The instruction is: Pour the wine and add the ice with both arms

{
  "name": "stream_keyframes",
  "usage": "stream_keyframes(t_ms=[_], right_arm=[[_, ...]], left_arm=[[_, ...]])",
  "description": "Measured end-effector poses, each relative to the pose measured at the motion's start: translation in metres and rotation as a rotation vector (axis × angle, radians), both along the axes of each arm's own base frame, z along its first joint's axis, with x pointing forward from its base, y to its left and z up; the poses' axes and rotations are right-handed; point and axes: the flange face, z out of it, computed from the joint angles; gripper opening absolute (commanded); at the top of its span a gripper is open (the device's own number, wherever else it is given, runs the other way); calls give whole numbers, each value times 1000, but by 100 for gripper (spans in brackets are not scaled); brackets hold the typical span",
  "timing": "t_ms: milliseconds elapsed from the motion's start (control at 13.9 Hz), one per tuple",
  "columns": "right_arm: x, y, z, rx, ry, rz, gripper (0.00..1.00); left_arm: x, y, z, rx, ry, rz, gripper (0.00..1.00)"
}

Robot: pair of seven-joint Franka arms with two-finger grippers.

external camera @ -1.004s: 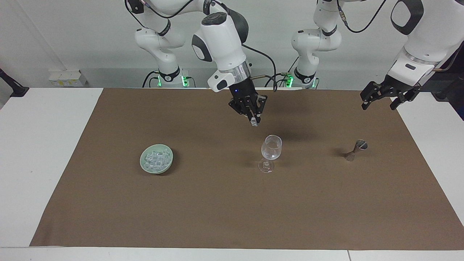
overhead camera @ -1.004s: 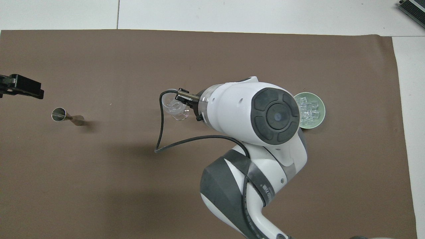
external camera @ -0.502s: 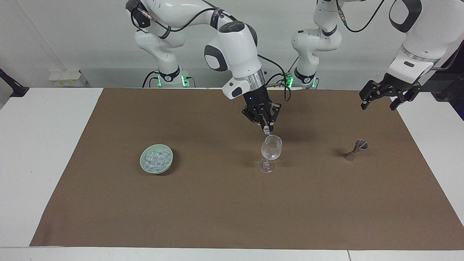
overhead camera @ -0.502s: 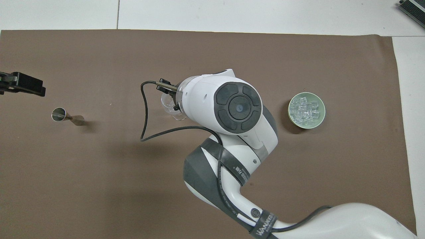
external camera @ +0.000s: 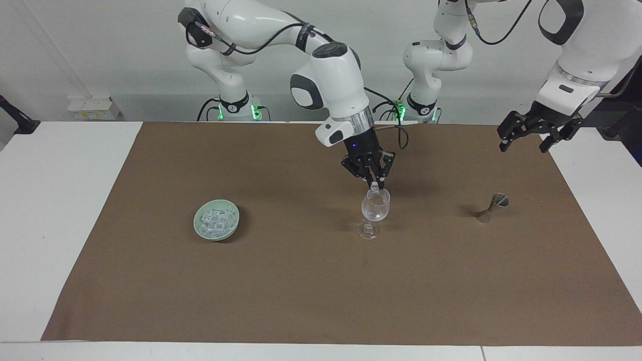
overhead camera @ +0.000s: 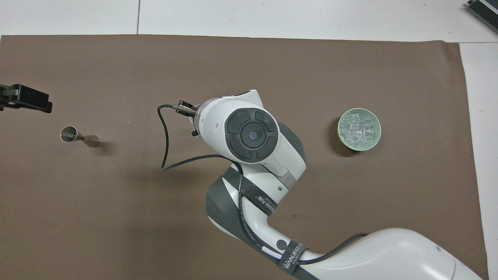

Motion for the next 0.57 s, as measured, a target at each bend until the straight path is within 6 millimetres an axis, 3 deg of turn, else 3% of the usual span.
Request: stream_keyframes(t_ms=[215, 574], right_arm=[[1, 1, -4, 6, -2, 2, 3], [4, 2, -10, 15, -1, 3, 27]], left_arm=[[-1, 3, 1, 0, -2, 6, 100], [-1, 5, 1, 1, -2, -8, 100]])
